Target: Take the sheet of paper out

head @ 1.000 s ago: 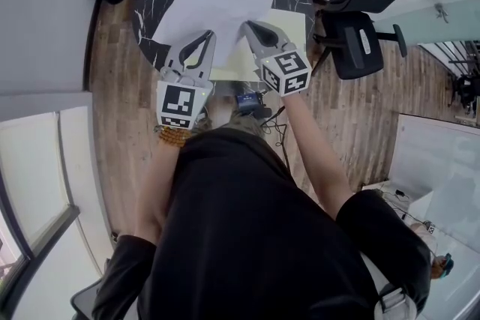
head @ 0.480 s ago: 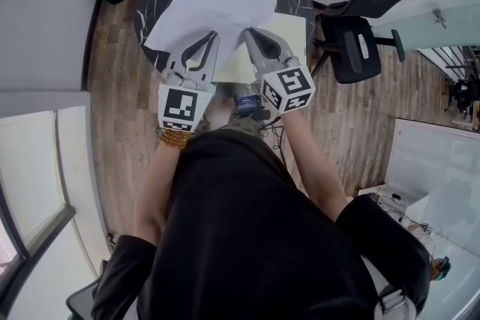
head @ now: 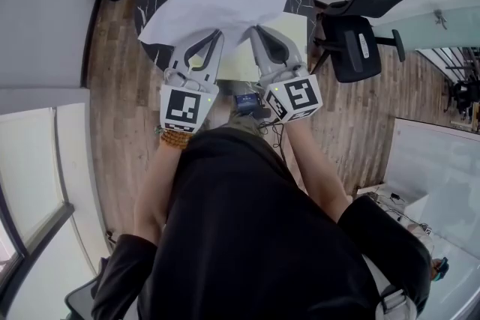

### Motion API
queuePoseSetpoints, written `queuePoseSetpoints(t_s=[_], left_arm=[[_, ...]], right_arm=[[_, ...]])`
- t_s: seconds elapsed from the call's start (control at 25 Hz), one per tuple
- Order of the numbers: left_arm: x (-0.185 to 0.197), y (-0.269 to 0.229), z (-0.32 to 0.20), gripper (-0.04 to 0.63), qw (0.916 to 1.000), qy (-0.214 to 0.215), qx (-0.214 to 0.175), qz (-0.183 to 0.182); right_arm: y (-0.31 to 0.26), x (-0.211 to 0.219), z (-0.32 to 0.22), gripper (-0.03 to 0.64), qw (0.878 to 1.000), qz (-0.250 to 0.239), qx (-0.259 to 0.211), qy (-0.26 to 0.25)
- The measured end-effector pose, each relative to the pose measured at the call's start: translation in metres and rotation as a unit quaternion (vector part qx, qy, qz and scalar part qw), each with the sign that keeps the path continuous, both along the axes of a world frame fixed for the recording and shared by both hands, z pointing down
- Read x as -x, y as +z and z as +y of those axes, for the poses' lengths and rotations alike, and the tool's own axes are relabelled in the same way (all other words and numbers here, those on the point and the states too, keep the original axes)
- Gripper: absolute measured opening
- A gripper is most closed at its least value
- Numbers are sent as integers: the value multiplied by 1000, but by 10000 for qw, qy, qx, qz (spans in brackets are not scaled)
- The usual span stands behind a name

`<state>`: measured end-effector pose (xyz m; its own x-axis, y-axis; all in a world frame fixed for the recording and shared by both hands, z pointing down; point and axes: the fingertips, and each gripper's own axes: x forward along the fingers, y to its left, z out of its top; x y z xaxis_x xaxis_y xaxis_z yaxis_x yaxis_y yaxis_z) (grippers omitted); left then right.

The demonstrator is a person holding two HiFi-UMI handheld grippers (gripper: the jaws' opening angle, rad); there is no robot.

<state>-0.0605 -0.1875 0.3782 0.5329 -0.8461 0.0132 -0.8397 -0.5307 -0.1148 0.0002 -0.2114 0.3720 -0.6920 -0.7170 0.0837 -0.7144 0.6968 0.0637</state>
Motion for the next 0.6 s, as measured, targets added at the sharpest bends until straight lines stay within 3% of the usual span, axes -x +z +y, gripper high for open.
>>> queuePoseSetpoints(t_s=[0.12,0.28,0.6], left_arm=[[2,-4,1,11,10000,-32,-65,45],[6,-18,4,11,9980,-231,151,573],[8,-25,5,11,9983,-300,7,497]], right_arm=[[-9,2,2,-2,9999,-68,-156,-22],[-15,4,4,-2,9997,-132,-190,9],[-34,5,13,-2,9972,18,-657,366]])
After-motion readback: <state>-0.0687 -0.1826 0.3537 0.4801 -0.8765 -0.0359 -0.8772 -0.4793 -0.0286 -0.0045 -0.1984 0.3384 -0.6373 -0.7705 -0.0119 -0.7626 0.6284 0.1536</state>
